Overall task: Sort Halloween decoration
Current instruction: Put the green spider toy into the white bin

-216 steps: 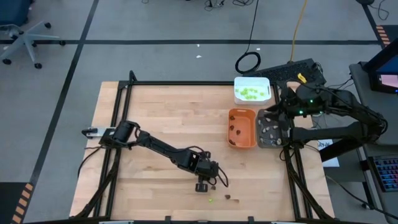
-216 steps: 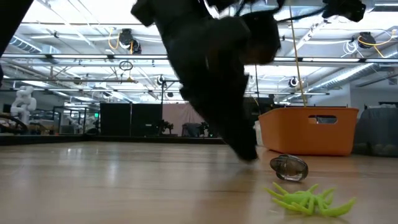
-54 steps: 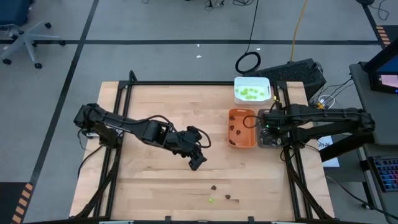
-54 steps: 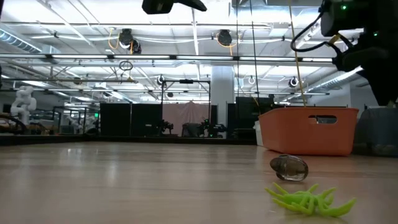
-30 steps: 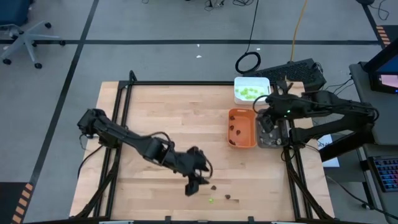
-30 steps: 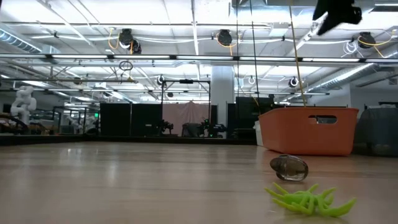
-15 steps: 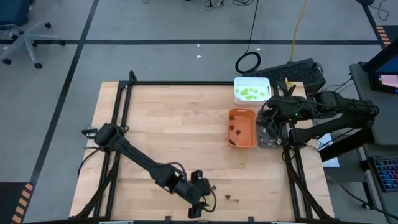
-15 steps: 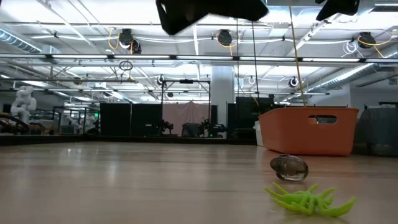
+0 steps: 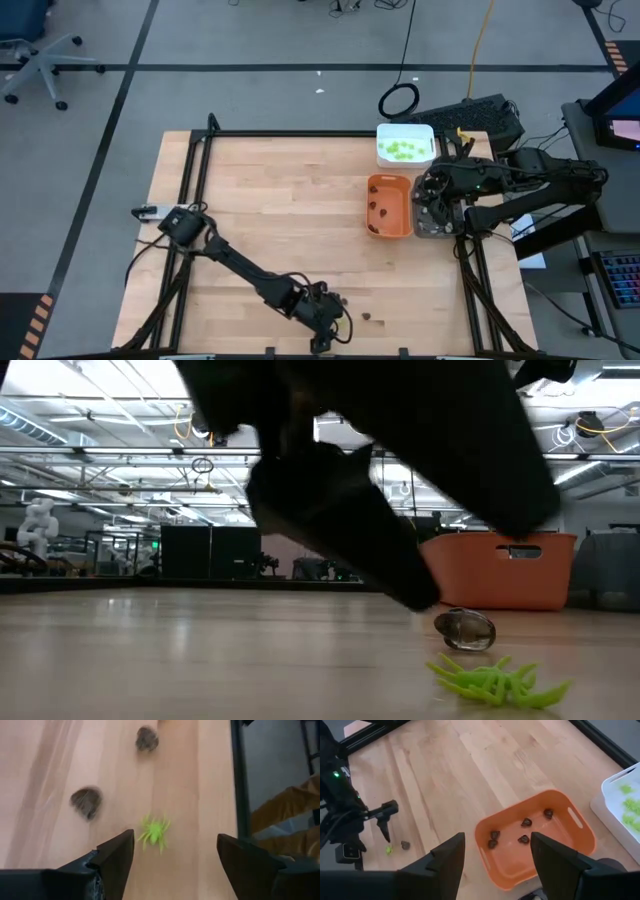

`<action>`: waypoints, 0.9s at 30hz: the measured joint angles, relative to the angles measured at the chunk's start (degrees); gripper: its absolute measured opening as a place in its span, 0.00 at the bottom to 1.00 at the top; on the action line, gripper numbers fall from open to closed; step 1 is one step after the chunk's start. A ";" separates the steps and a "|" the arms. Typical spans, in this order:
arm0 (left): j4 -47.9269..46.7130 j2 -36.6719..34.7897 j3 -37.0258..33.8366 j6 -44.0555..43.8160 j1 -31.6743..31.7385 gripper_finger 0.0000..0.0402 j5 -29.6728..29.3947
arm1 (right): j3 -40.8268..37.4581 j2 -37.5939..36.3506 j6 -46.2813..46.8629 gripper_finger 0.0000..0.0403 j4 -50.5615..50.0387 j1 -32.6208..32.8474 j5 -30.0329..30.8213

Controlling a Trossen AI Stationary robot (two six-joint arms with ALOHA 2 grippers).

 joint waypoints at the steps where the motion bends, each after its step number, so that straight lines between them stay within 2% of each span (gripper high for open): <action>1: 1.48 0.50 0.00 0.18 0.13 0.72 0.05 | 0.00 0.00 -0.02 0.53 0.01 0.00 0.01; 9: 4.81 3.81 0.00 0.57 0.51 0.71 -1.77 | 0.00 0.00 0.13 0.53 -0.03 0.00 0.03; 13: 4.69 4.32 0.07 5.10 0.51 0.65 -2.35 | 0.00 0.00 0.17 0.53 -0.03 0.00 0.03; 18: 4.06 4.56 0.09 8.52 0.51 0.46 -3.77 | 0.00 -0.02 0.20 0.53 -0.03 0.00 0.03; 21: 2.88 4.58 0.09 9.29 0.61 0.32 -5.06 | 0.00 -0.02 0.71 0.53 -0.03 0.00 0.03; 27: -0.06 4.58 0.19 8.88 0.93 0.03 -4.07 | 0.00 -0.02 1.33 0.53 -0.04 0.00 0.07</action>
